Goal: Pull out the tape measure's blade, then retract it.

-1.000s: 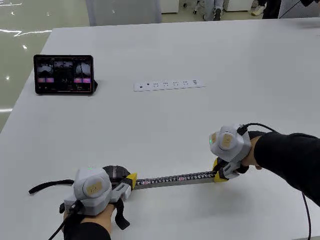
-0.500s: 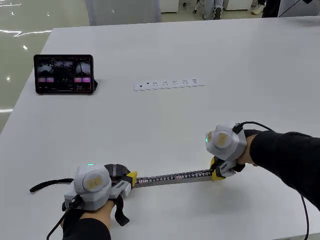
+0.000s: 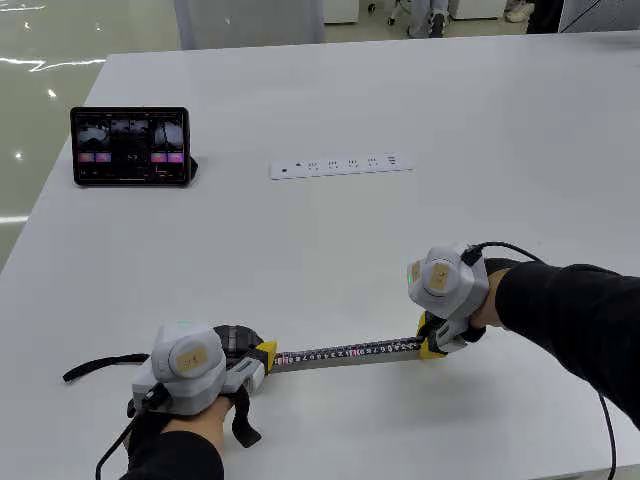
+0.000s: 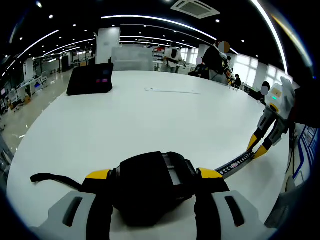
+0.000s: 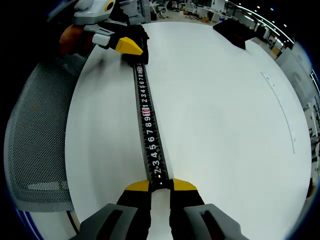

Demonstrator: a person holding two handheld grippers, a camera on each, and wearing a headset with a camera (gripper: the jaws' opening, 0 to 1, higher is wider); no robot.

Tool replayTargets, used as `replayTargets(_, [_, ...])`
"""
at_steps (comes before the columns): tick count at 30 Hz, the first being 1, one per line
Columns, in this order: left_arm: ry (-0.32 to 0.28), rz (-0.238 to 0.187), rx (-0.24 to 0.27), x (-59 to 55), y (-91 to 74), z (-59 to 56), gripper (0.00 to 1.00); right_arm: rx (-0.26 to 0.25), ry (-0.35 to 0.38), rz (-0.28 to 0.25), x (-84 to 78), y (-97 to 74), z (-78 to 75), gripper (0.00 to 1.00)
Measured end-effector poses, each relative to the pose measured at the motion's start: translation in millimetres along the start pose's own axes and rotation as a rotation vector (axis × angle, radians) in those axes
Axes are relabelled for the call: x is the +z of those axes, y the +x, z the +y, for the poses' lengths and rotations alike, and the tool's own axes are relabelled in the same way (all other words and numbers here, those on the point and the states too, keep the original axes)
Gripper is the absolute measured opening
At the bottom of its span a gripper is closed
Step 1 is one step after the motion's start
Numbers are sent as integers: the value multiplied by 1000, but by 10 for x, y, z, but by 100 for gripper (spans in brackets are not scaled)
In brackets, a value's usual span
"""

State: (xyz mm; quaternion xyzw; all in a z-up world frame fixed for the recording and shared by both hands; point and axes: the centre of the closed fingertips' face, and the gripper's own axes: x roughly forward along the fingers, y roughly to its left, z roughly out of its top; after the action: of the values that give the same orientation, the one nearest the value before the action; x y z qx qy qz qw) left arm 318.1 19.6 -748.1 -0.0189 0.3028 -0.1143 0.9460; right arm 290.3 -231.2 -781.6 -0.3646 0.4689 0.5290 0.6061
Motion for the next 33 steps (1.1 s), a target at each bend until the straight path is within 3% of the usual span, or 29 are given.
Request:
replayTargets(10, [-4, 9, 0, -4, 1, 2, 63, 8, -21, 0, 52, 31, -6, 9])
replayTargets(16, [-5, 12, -1, -6, 3, 0, 63, 16, 18, -20, 74, 39, 11, 10])
replayTargets(20, [-7, 17, -4, -8, 3, -1, 63, 0, -27, 9, 108, 54, 21, 9])
replayTargets(22, [-6, 17, -5, -10, 7, -2, 63, -1, 7, 25, 119, 48, 26, 9])
replayTargets(33, [-4, 28, -9, -17, 12, -2, 63, 16, 4, 18, 162, 62, 35, 9])
